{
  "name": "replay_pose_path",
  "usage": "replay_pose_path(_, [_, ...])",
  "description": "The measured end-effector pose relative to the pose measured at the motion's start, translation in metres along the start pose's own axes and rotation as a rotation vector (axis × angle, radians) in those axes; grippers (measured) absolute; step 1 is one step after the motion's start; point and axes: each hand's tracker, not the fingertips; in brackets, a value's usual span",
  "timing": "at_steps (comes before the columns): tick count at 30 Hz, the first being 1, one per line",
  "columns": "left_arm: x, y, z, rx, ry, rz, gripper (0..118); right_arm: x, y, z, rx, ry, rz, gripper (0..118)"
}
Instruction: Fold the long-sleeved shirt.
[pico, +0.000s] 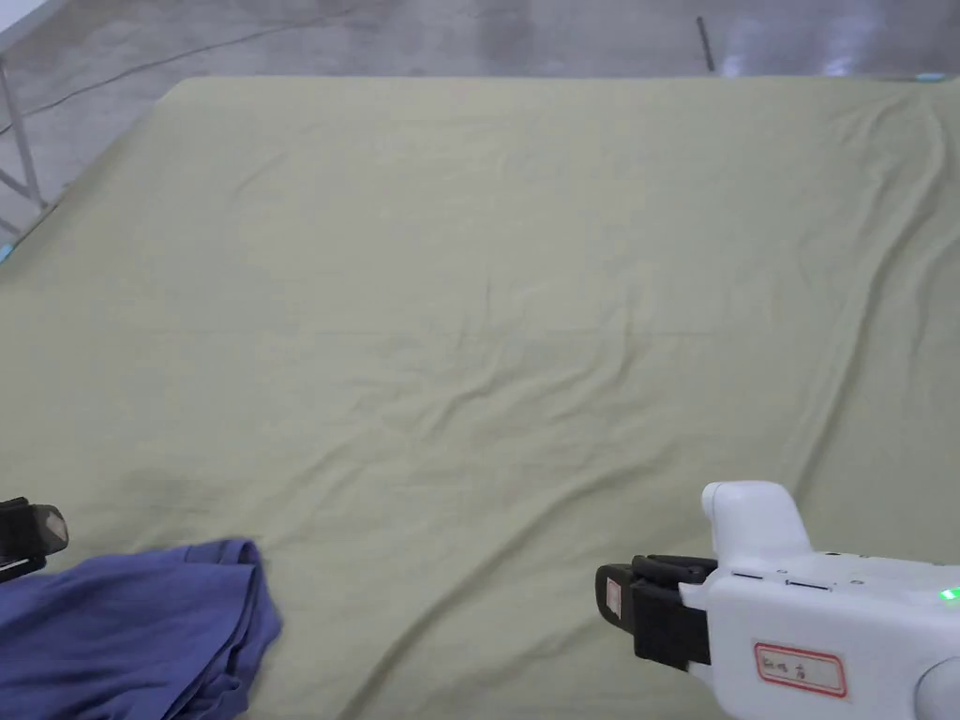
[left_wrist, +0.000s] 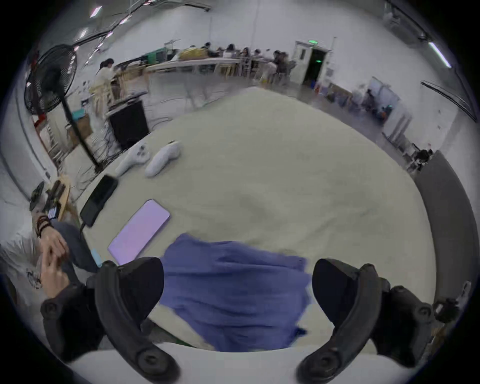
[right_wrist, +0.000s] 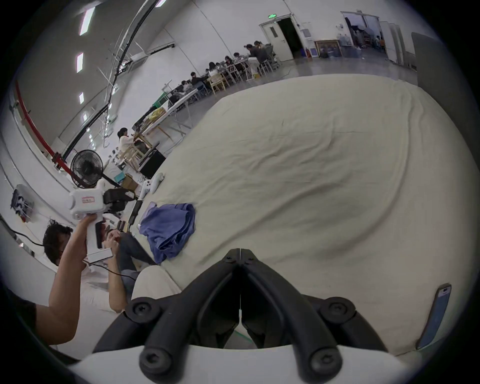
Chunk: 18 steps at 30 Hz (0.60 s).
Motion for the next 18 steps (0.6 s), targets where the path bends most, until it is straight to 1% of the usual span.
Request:
replay_pose_path(1, [0.016, 0.002, 0.007, 0.011, -0.028, -0.012, 116, 0.002, 0.002, 0.005, 0.027, -0.027, 0.003, 3])
replay_pose_path(2, [0.036, 0.003, 0.015, 0.079, -0.044, -0.042, 111, 0.004, 0.005, 0.012, 0.058, -0.058, 0.004, 3])
replay_pose_path(3, [0.057, 0.006, 0.022, 0.141, -0.021, -0.072, 79, 0.007, 0.009, 0.018, 0.085, -0.083, 0.006, 3])
replay_pose_path(4, [0.079, 0.004, 0.031, 0.199, 0.035, -0.108, 0, 0.011, 0.016, 0.026, 0.125, -0.115, 0.008, 3])
replay_pose_path(5, [0.101, 0.006, 0.041, 0.289, 0.052, -0.120, 0, 0.016, 0.027, 0.036, 0.167, -0.155, 0.006, 3])
replay_pose_path(7, [0.138, 0.017, 0.056, 0.385, -0.014, -0.189, 0, 0.023, 0.053, 0.059, 0.259, -0.238, 0.015, 3])
replay_pose_path(8, [0.166, 0.021, 0.075, 0.412, -0.048, -0.198, 0, 0.025, 0.068, 0.075, 0.327, -0.289, 0.030, 3])
replay_pose_path(11, [0.218, 0.047, 0.103, 0.495, -0.153, -0.194, 0, 0.025, 0.110, 0.119, 0.508, -0.364, 0.074, 3])
replay_pose_path(14, [0.261, 0.067, 0.136, 0.597, -0.218, -0.192, 0, 0.018, 0.145, 0.154, 0.636, -0.449, 0.117, 3])
replay_pose_path(16, [0.285, 0.078, 0.149, 0.658, -0.254, -0.190, 0, 0.015, 0.162, 0.171, 0.696, -0.480, 0.151, 3])
replay_pose_path(18, [0.304, 0.085, 0.163, 0.702, -0.277, -0.234, 0, 0.011, 0.175, 0.185, 0.729, -0.485, 0.170, 3])
